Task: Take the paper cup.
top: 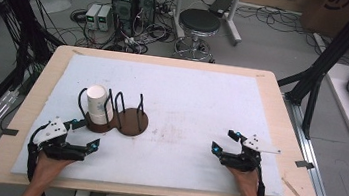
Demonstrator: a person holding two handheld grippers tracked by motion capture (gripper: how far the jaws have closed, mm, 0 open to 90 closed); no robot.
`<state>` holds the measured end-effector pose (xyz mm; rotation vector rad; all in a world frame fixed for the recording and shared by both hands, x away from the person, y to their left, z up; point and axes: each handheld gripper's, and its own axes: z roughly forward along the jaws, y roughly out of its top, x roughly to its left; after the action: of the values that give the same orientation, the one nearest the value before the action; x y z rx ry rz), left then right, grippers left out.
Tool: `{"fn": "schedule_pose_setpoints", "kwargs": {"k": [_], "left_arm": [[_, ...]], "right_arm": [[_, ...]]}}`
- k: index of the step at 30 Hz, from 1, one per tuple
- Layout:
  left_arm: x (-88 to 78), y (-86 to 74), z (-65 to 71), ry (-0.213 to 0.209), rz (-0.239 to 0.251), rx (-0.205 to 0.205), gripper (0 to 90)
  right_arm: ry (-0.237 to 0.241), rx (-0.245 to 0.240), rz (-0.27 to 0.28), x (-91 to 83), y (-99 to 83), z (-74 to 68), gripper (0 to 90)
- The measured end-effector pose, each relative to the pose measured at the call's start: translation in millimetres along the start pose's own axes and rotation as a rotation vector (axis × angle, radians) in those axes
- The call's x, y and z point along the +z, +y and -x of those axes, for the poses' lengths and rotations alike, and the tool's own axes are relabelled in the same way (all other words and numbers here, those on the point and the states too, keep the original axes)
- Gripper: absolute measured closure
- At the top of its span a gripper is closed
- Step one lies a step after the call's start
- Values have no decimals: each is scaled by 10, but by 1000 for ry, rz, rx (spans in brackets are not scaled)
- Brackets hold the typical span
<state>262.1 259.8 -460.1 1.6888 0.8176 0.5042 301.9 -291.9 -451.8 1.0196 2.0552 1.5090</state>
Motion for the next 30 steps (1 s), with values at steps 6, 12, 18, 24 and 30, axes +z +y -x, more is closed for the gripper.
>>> {"fn": "schedule_pose_setpoints", "kwargs": {"k": [6,12,18,24,30], "left_arm": [[-9,-4,6,-5,11,7,92],[-9,-5,-1,-4,12,0,92],[-14,-4,-4,-15,16,3,92],[-21,-6,-21,-25,26,-17,92],[-77,34,-29,-36,46,-25,92]], "right_arm": [[15,-8,1,-5,-2,-9,157],[21,0,-5,4,3,7,157],[23,-7,-1,-2,1,2,157],[23,-8,-1,0,1,2,158],[20,-8,-1,-4,0,-2,158]]}}
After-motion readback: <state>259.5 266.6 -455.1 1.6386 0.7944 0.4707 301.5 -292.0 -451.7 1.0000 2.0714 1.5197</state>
